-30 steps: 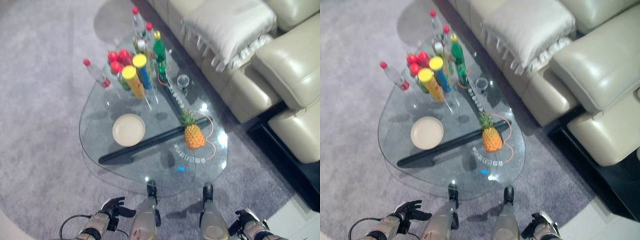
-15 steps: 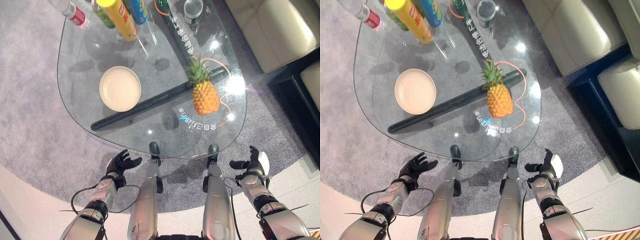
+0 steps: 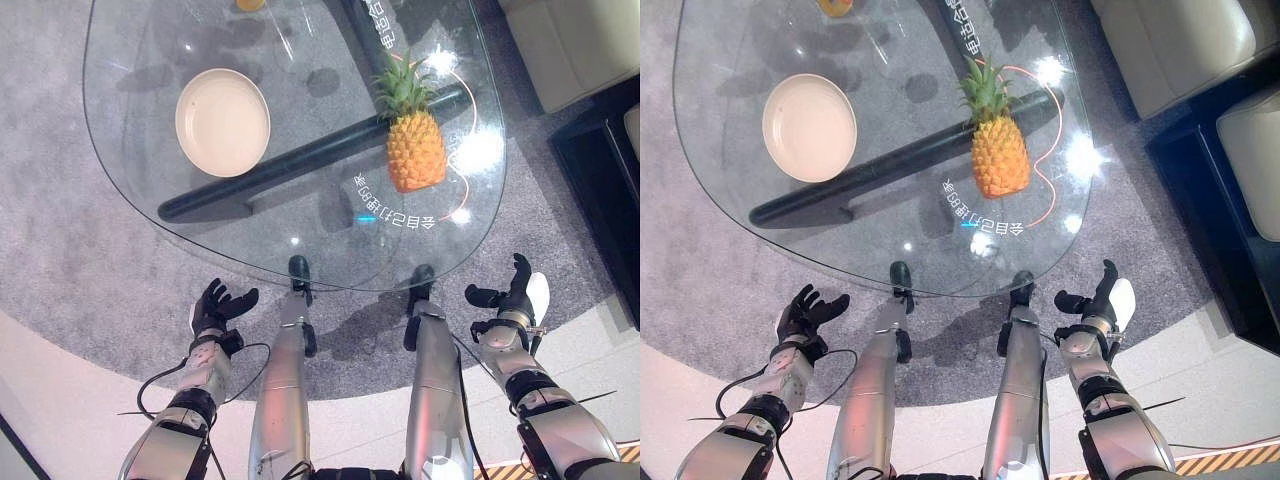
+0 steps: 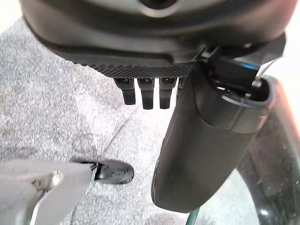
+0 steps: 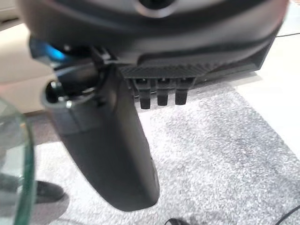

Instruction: Pick up the fruit to the plate

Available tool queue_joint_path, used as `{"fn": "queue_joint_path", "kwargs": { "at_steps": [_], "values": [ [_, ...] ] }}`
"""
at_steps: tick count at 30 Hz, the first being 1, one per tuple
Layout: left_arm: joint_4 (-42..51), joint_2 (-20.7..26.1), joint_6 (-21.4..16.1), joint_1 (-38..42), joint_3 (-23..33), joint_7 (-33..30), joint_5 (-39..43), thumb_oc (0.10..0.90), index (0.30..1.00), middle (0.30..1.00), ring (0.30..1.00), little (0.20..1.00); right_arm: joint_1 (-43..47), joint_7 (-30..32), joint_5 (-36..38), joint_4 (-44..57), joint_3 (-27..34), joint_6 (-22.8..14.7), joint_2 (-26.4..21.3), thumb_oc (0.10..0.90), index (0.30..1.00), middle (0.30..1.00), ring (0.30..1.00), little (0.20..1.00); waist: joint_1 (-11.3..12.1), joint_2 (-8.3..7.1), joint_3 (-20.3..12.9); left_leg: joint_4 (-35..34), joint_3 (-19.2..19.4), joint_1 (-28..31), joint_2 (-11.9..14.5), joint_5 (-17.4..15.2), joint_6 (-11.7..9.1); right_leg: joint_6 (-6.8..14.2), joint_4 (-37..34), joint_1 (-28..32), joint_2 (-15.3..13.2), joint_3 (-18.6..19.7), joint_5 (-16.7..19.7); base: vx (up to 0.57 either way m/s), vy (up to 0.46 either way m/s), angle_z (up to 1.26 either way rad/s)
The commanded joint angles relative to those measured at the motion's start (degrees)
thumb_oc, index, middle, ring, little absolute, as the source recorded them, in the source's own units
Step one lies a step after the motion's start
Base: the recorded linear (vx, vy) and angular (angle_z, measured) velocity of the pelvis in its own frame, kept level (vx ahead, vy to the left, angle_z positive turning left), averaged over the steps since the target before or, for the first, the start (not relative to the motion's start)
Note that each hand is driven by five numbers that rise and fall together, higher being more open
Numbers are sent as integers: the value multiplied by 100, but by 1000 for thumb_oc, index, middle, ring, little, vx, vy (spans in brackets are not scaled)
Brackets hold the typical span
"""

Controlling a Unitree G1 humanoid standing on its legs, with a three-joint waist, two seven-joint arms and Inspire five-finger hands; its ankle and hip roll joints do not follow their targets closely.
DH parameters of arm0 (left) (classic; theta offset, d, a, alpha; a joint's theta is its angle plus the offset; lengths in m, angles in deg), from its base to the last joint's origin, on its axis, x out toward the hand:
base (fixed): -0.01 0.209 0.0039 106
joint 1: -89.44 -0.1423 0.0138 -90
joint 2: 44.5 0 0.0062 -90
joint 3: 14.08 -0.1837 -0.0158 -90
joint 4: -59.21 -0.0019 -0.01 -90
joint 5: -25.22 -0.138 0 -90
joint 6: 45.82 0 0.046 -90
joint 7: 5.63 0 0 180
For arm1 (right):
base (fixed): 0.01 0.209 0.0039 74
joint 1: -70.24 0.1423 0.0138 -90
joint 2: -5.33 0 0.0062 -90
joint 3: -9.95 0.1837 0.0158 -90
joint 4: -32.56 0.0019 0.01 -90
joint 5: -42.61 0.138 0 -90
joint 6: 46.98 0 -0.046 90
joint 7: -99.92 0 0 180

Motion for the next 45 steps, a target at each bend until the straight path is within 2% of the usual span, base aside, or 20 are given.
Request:
{"fn": "queue_joint_path", "kwargs": {
  "at_steps": [1,4,7,11,13,18,19,22,29,32,39,40,45],
  "values": [
    [-54,297,-216,16,255,-173,128,800,900,900,900,900,-75,131,228,242,4,-218,-270,800,900,900,900,900,126,-183,-89,960,-253,-366,-270,-742,81,-55,-269,-163,204,-278,359,0,0,0],
    [-68,316,-183,41,222,-160,113,800,900,900,900,900,-27,176,302,238,-13,-202,-292,800,900,900,900,900,130,-184,-89,980,-268,-396,-270,-743,73,-62,-274,-188,212,-274,366,0,0,0],
    [-67,338,-145,22,183,-138,137,800,900,900,900,900,94,398,854,222,138,-292,-439,800,900,900,900,900,155,-185,-89,949,-270,-394,-255,-736,56,-52,-338,-179,198,-296,395,0,0,0],
    [-140,341,-230,-26,125,-75,128,800,900,900,900,900,221,920,1494,307,605,-739,-671,800,900,900,900,900,164,-185,-89,885,-282,-363,-245,-723,42,-39,-415,-135,177,-313,439,11,-15,0],
    [-125,358,-279,-86,100,-29,157,800,900,900,900,900,327,1445,1690,526,810,-990,-836,800,900,900,900,900,167,-169,-89,842,-270,-347,-246,-718,39,-35,-439,-125,172,-327,450,0,0,0],
    [92,295,-327,-257,31,-149,174,800,900,900,900,900,444,2347,1597,1488,1083,-1301,-1080,800,900,900,900,900,153,-153,-89,734,-267,-328,-278,-693,42,-41,-493,-121,173,-354,473,0,0,0],
    [130,297,-324,-278,27,-159,177,800,900,900,900,900,447,2472,1530,1678,1102,-1472,-1124,800,900,900,900,900,148,-154,-89,713,-265,-331,-286,-684,44,-38,-506,-130,169,-359,485,0,0,0],
    [164,303,-284,-282,68,-151,159,800,900,900,900,900,459,2654,1203,2434,1166,-1501,-1185,800,900,900,900,900,120,-158,-89,628,-265,-304,-312,-658,57,-19,-549,-131,153,-358,505,0,0,0],
    [209,208,-341,-377,176,-98,147,800,900,900,900,900,165,2600,-111,4443,891,-1161,-1036,800,900,900,900,900,27,-152,-89,458,-231,-242,-362,-572,83,-8,-688,-117,137,-327,540,2,51,2],
    [264,133,-389,-468,264,-107,87,800,900,900,900,900,-88,2320,-520,5249,729,-980,-816,800,900,900,900,900,-22,-165,-89,440,-208,-250,-372,-553,85,-5,-721,-120,131,-303,532,-1,40,0],
    [296,4,-377,-563,304,-70,34,800,900,900,900,900,-189,1740,-846,5933,305,-751,-598,800,900,900,900,900,-41,-146,-89,366,-146,-184,-382,-512,86,-22,-771,-54,119,-303,499,2,27,0],
    [291,-22,-349,-561,298,-52,48,800,900,900,900,900,-157,1447,-922,6091,160,-594,-602,800,900,900,900,900,-36,-147,-89,342,-134,-173,-385,-496,83,-28,-803,-38,117,-316,507,2,17,-3],
    [320,-117,-329,-589,222,-86,39,800,900,900,900,900,-73,980,-852,6441,-168,-375,-591,800,900,900,900,900,-14,-139,-89,301,-109,-137,-387,-477,75,-50,-850,9,111,-332,504,11,22,-7]
  ]
}}
